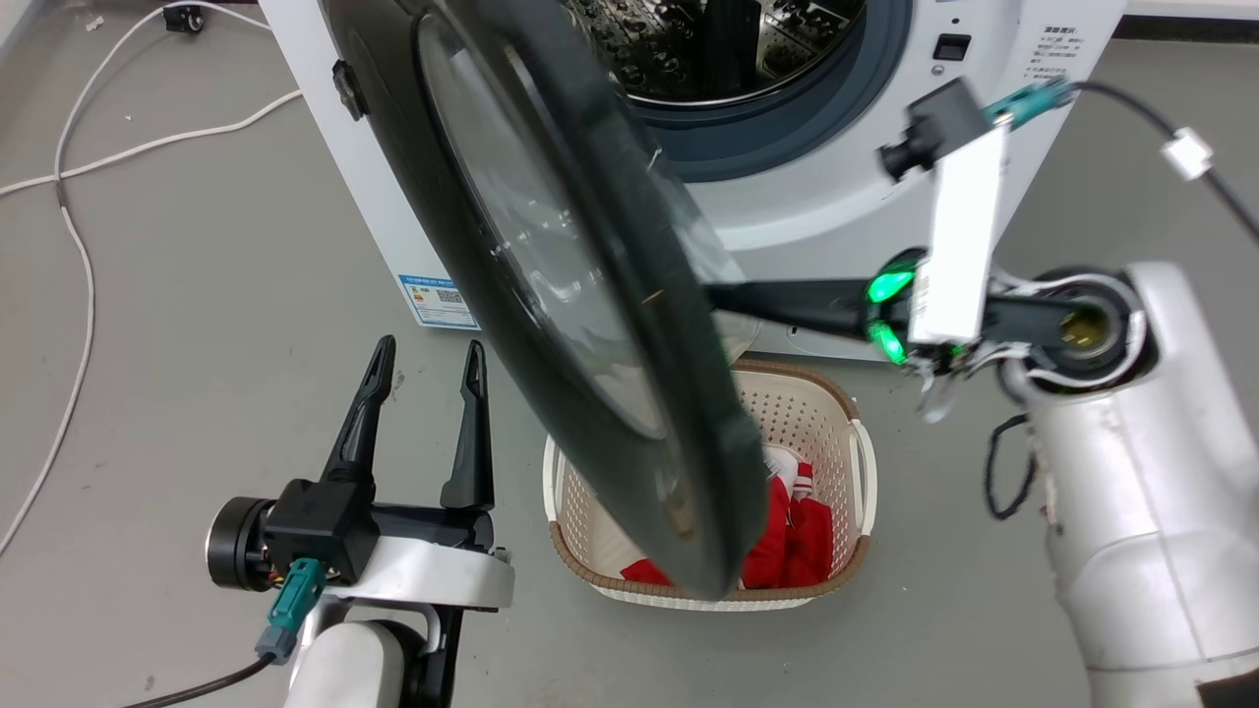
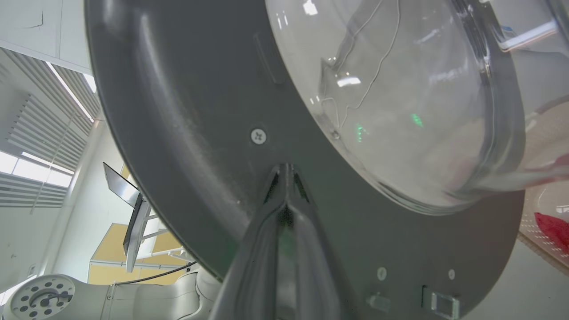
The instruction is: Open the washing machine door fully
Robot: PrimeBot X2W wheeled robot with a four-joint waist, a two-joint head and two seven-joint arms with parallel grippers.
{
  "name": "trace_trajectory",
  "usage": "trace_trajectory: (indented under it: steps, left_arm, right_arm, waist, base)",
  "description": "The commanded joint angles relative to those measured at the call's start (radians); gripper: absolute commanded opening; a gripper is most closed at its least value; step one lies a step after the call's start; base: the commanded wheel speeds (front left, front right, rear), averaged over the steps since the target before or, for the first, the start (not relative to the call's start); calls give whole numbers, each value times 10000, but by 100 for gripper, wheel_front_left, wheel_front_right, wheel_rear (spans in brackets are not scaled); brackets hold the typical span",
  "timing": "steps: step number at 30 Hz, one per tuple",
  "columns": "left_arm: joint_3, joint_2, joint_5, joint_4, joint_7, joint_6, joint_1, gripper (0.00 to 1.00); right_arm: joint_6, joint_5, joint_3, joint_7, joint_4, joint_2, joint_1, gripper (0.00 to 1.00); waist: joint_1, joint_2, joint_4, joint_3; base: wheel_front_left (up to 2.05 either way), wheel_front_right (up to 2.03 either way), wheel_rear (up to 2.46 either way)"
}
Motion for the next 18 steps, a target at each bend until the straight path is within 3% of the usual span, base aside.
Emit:
trace_trajectory:
  steps: [1, 10, 18]
  left_arm:
    - [-44, -5, -60, 6, -22, 35, 48, 100]
    - [-62, -6, -131, 53, -22, 89, 67, 100]
    - [96, -5, -118, 63, -22, 126, 222, 100]
  right_arm:
    - [0, 203, 331, -167, -82, 93, 189, 0]
    - [0, 1211, 1878, -1438, -457, 79, 465, 0]
    - [0, 478, 640, -5105, -871, 43, 1306, 0]
  waist:
    - [2, 0, 16, 15]
    - [2, 0, -17, 0]
    - [2, 0, -299, -214]
  base:
    - [0, 0, 0]
    - [0, 0, 0]
    - [0, 0, 0]
